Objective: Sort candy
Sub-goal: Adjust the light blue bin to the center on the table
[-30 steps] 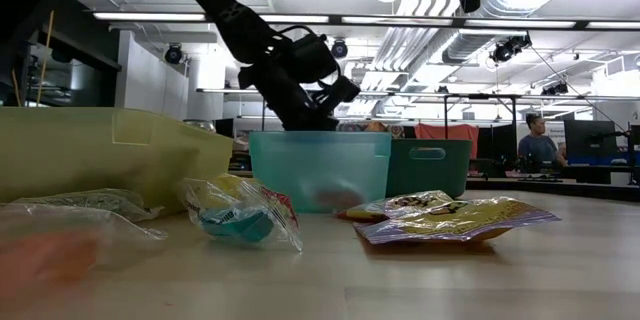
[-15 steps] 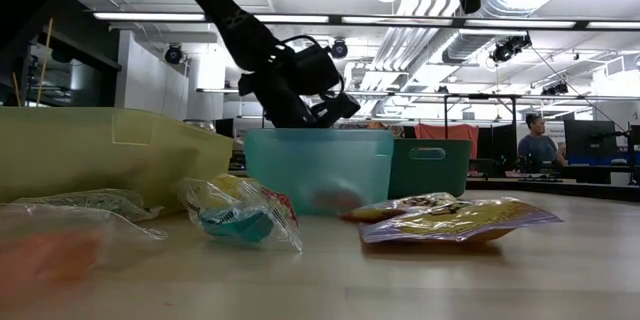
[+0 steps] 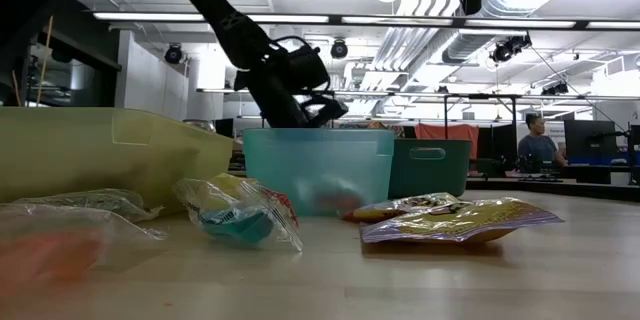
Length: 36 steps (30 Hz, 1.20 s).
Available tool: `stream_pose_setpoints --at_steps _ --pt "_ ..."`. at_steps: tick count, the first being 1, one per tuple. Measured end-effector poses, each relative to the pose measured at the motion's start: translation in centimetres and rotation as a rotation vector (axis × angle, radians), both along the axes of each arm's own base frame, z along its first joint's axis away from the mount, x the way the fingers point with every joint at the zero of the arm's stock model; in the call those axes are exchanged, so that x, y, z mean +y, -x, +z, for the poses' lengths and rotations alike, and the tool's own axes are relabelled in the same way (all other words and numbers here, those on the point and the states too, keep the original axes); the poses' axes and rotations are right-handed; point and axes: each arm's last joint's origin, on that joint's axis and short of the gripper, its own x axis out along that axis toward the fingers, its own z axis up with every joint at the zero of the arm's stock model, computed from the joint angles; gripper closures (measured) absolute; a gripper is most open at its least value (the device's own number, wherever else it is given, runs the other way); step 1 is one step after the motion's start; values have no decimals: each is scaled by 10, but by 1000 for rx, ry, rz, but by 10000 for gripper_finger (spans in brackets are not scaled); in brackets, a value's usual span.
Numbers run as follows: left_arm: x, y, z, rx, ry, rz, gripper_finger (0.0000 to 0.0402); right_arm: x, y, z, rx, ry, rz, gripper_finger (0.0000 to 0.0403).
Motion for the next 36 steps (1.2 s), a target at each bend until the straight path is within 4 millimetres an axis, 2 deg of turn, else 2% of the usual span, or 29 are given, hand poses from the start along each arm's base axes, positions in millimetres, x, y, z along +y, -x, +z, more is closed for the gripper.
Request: stream_pose_setpoints --at_steps 7,10,13,18,24,32,36 --pt "-1 2 37 -114 -72 -41 401 0 0 -1 6 1 0 167" --pt "-9 1 45 -173 -1 -140 401 0 0 -1 7 2 0 167" --pt "-16 -2 41 -198 86 -205 401 0 0 -1 9 2 -1 167" --pt "-25 -12 29 -182 81 -189 401 0 0 -1 10 2 -2 167" --pt "-45 -20 11 -148 150 -243 401 0 0 -1 4 -26 -4 167" --pt "-78 -28 10 -131 160 -325 401 0 0 -1 6 -25 -4 167" --pt "-86 -30 9 -112 111 -313 401 0 0 -1 6 -25 -4 167"
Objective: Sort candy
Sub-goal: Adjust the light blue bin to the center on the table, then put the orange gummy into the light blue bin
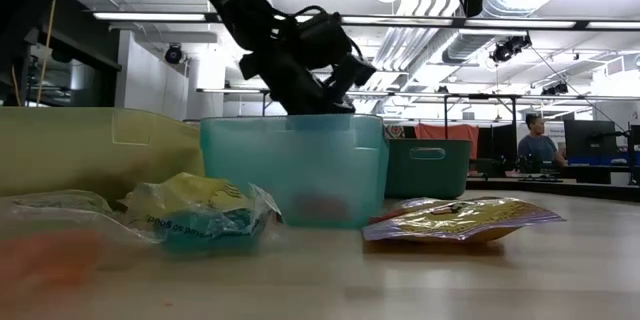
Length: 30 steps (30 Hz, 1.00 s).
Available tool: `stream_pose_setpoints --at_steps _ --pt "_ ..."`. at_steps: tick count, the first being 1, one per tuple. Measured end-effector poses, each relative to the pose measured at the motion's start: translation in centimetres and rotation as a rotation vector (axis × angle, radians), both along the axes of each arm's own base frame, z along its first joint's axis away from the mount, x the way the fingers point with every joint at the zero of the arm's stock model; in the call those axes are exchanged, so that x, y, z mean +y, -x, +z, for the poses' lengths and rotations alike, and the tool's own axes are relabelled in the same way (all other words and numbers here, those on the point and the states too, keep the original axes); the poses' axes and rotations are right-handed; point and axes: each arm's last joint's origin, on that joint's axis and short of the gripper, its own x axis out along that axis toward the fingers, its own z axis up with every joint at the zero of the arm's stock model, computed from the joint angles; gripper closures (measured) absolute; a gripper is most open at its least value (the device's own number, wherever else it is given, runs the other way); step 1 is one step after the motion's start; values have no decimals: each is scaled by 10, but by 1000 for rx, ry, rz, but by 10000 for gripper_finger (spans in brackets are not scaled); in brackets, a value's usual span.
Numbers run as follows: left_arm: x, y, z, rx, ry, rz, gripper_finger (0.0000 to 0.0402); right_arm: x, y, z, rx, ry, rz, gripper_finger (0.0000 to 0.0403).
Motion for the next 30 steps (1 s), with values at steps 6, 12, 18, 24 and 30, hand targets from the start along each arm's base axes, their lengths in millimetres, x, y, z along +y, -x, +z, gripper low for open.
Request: stream_pose_setpoints --at_steps 6,12,18,24,30 --pt "10 1 -2 35 -123 113 401 0 0 0 -2 -8 -1 167" --pt "13 3 -4 47 -91 119 401 0 0 0 -3 -8 -1 167" --pt "14 4 -5 79 -147 159 401 0 0 0 -2 -7 -1 167" --pt "17 6 -6 94 -152 173 401 0 0 0 -2 -8 -1 167" --pt "13 4 -19 131 -122 148 401 -1 0 0 -4 -6 -26 167"
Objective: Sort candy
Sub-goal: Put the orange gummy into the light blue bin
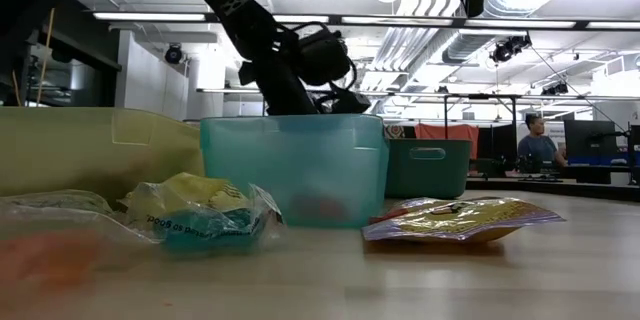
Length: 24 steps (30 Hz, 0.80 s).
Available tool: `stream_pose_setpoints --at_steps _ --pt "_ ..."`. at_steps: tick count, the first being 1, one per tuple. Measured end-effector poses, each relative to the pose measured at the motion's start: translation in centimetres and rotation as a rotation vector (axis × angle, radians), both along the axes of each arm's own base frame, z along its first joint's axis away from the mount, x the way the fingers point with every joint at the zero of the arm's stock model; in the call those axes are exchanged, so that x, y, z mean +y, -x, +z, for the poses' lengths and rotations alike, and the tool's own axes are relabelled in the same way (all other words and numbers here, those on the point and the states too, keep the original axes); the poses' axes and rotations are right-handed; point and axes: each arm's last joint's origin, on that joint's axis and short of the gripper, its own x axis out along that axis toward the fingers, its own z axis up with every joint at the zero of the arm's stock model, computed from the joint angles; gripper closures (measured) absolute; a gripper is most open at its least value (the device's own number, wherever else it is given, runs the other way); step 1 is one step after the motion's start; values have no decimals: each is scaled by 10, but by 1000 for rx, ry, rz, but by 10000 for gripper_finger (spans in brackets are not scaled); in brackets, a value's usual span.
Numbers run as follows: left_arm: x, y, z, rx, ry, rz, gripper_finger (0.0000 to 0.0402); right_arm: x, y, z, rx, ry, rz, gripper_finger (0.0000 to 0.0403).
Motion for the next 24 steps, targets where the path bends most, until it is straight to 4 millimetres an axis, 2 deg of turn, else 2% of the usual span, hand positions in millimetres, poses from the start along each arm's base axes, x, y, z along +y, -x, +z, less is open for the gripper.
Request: stream_pose_setpoints --at_steps 3,9,15,21,24 --pt "-3 -4 -8 -6 35 -4 401 0 0 0 -2 0 -13 167" --pt "-4 -6 -7 -16 -38 32 401 0 0 1 -9 -1 -13 167" --pt "25 6 4 16 -141 113 401 0 0 1 -12 -9 -14 167" --pt "54 29 18 100 -177 127 401 0 0 1 -14 -18 -15 167" --pt "63 37 34 72 -198 130 401 0 0 1 -14 -18 -15 167"
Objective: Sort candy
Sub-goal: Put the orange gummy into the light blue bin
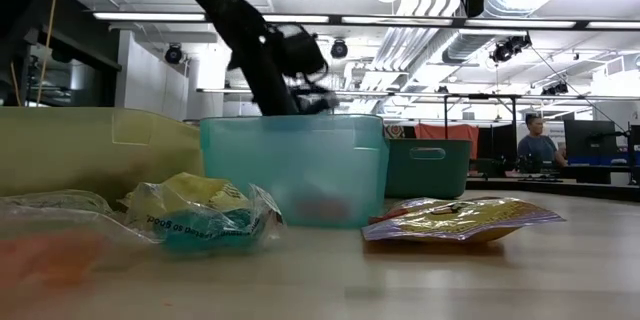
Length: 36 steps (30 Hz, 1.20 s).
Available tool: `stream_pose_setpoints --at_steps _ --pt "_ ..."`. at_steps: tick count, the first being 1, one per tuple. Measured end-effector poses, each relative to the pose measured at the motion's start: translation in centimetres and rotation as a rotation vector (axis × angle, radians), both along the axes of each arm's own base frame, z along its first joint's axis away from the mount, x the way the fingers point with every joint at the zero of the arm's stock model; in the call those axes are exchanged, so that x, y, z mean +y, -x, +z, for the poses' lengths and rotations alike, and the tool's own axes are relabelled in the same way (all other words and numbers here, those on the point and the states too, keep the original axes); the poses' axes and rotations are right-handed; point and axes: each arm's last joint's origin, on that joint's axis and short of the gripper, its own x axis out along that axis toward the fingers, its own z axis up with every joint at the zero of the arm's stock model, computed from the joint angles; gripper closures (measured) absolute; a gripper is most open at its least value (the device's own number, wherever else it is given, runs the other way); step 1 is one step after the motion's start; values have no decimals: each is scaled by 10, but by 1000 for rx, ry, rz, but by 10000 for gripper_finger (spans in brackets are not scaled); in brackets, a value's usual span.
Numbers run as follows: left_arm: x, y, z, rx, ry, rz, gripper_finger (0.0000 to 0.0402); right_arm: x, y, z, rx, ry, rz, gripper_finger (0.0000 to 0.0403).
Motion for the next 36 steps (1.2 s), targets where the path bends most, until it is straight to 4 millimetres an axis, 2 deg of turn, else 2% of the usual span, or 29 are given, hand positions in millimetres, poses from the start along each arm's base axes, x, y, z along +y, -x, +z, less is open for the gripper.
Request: stream_pose_setpoints --at_steps 3,7,11,14,19,20,23,27,33,36 --pt "-2 5 27 -61 -36 -50 401 0 0 0 0 -3 11 167" --pt "-17 15 68 -125 -126 -133 401 1 -1 -1 6 -4 39 167" --pt "-47 27 106 -194 -222 -248 401 7 -11 -13 65 2 120 176" --pt "-73 43 122 -268 -283 -317 401 17 -22 -34 168 33 172 224" --pt "-115 77 121 -438 -342 -403 401 32 -39 -62 306 73 208 372" --pt "-122 84 118 -480 -345 -413 401 34 -43 -63 332 94 214 386" --pt "-137 102 107 -579 -383 -424 401 36 -54 -60 402 137 216 376" --pt "-139 109 101 -627 -433 -397 401 30 -65 -48 496 217 209 374" --pt "-125 100 106 -562 -500 -409 399 17 -69 -24 608 283 193 400" --pt "-121 93 108 -487 -526 -449 382 14 -69 -16 636 277 194 399"
